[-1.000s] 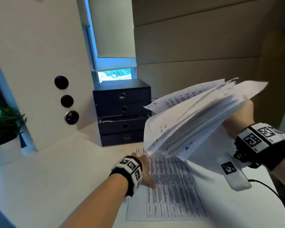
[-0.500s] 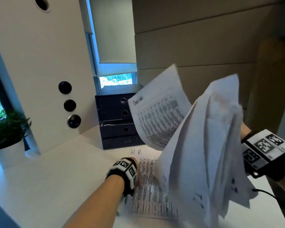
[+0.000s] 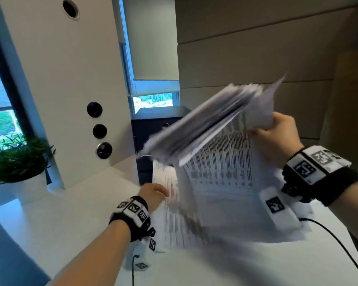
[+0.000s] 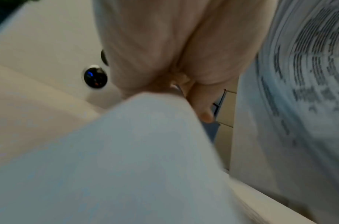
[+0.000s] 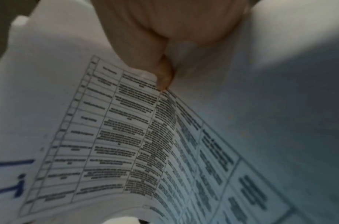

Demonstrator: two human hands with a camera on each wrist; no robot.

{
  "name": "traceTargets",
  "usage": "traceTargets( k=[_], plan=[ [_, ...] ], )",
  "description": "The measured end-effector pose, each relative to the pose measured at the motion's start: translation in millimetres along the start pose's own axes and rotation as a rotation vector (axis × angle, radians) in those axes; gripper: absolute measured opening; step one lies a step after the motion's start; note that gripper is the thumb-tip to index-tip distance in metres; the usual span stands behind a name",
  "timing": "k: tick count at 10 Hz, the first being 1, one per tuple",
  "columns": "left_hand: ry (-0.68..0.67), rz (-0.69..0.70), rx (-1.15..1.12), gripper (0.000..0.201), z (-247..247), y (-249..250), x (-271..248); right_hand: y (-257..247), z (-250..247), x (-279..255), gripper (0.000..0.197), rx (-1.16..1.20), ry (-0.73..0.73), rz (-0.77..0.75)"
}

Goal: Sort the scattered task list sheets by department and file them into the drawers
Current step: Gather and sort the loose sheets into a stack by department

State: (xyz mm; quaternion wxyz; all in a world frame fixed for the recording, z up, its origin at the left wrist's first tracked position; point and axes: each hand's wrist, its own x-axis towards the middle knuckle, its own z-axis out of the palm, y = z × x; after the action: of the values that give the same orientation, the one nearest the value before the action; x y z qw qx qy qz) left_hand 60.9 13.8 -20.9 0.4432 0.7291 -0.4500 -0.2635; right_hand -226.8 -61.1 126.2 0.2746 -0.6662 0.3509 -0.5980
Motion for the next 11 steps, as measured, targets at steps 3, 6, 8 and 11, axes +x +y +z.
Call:
traceTargets(
  k=[3, 6, 8, 11],
  plan=[
    [-0.262, 0.007, -0.912, 0.067, -70.8, 41.7, -41.2, 46.2, 35.5, -7.3, 0.03, 0.249, -0.059, 0.727],
    [-0.114, 0.318, -0.379, 0.086, -78.4, 42.4, -48.2, 36.5, 49.4, -40.9, 0.024, 0.292, -0.099, 0.442],
    [0.153, 0.471, -0.382, 0.091, -69.1, 43.6, -53.1, 21.9, 51.7, -53.3, 0.031, 0.531, -0.184, 0.291],
    [-0.127, 0.54, -0.417, 0.014, -71.7, 47.3, -46.4, 4.5, 60.3, -62.7, 0.075, 0.476, -0.44, 0.253]
  ],
)
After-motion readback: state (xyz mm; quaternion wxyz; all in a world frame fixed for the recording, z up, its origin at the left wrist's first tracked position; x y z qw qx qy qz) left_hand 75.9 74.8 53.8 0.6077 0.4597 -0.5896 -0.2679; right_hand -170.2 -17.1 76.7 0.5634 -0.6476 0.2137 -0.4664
